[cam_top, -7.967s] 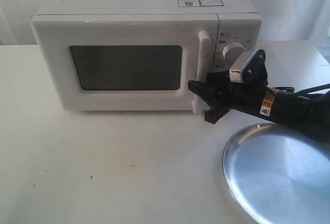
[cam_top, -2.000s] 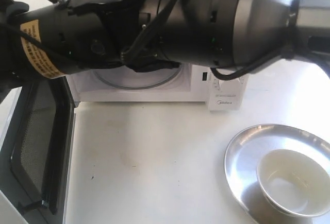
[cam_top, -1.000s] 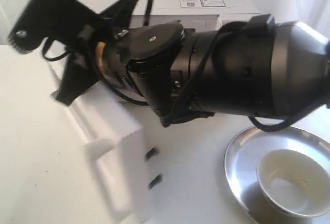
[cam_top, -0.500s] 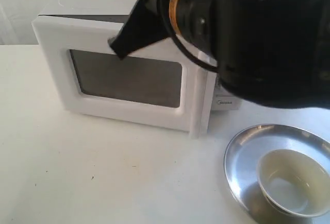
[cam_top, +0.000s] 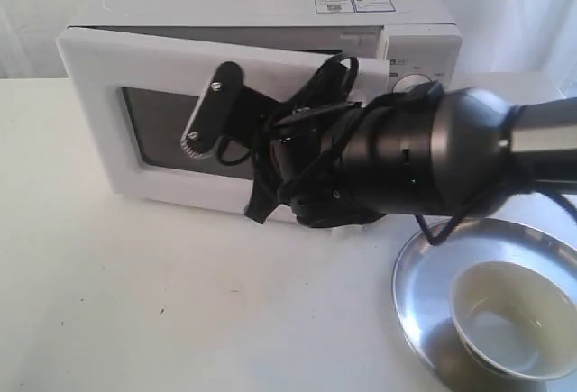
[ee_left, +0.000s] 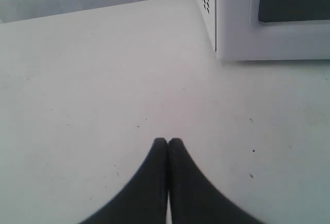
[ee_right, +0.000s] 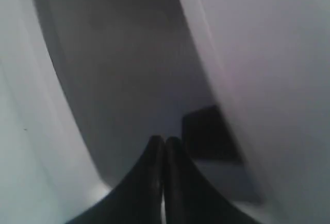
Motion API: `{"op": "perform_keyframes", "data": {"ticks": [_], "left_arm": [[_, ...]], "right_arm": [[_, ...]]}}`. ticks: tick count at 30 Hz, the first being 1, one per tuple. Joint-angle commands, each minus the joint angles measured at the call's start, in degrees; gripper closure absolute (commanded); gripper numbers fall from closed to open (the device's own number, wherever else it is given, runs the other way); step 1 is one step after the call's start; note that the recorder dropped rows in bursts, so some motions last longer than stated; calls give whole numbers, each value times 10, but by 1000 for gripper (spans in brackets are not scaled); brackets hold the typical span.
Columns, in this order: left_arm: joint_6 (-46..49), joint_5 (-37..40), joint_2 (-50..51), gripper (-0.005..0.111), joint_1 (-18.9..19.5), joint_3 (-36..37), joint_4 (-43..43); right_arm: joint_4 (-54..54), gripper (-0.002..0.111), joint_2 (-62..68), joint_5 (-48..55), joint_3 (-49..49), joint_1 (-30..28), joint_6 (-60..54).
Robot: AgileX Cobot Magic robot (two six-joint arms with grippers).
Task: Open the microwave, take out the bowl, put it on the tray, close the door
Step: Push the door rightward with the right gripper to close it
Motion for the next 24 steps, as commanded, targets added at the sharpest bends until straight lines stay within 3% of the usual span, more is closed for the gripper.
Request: {"op": "perform_keyframes", "data": {"ticks": [1,8,12,18,24], "left_arm": [[-4,0,-1,107,0,-1,-2],[-4,0,-1,107,0,-1,-2],[-4,0,-1,107,0,-1,-2],[-4,0,-1,107,0,-1,-2],[-4,0,-1,107,0,-1,-2]], "right_arm": [[-133,108,37,18,2,-49,161],[-188,108,37,-5,-15,-106,198],[-171,108,27,-27,-4,-104,198],[-157,108,-108,-115,50,-19,259],[-171,108,-350,-195,134,85,298]]}}
